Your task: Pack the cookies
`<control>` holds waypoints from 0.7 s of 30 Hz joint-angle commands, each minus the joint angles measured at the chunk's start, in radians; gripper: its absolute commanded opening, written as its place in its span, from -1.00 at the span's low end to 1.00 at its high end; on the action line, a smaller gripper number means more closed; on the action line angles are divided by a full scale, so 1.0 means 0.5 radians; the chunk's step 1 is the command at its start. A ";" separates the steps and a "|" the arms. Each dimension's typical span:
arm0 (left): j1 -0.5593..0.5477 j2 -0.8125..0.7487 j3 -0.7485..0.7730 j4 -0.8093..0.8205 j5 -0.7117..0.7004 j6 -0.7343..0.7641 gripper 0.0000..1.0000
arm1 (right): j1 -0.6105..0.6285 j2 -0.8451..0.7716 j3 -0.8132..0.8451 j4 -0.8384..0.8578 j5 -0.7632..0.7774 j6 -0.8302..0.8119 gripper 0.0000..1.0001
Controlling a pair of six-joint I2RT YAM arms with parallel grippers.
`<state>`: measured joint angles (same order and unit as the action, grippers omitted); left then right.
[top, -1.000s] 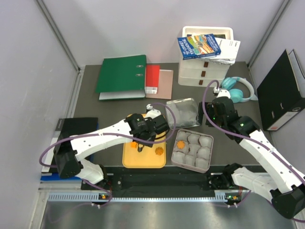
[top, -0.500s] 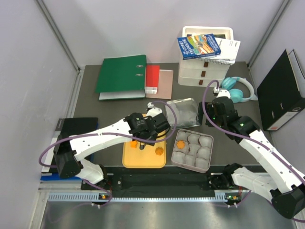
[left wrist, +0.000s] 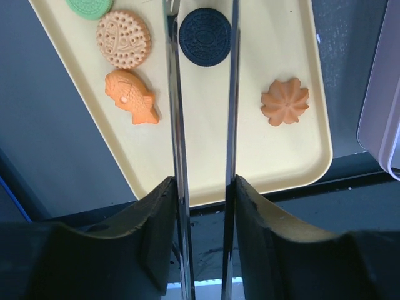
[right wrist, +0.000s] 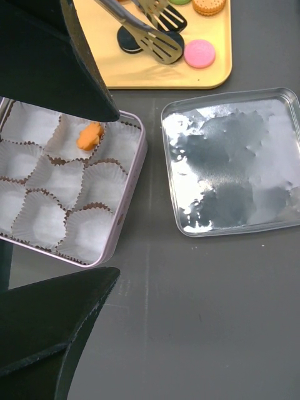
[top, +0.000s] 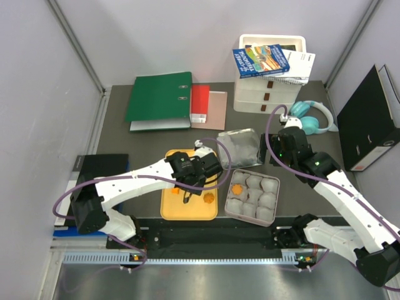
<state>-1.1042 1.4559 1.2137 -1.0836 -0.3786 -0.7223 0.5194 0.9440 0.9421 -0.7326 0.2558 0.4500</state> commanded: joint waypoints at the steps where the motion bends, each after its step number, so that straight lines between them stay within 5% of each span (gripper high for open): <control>1: -0.001 -0.016 -0.004 0.069 0.009 0.027 -0.17 | 0.017 0.011 0.012 0.060 -0.002 0.020 0.98; 9: 0.002 -0.040 0.073 -0.075 -0.095 0.043 -0.35 | 0.017 0.020 0.015 0.072 -0.005 0.024 0.98; 15: -0.019 -0.046 0.490 -0.266 -0.408 0.138 -0.40 | 0.017 0.036 0.021 0.091 -0.015 0.021 0.98; 21: -0.126 0.024 0.815 -0.220 -0.265 0.315 -0.43 | 0.017 0.042 0.036 0.085 0.001 0.017 0.98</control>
<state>-1.1248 1.4582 1.5448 -1.2064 -0.5213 -0.6418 0.5194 0.9615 0.9421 -0.7254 0.2523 0.4500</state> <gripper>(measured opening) 0.400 0.987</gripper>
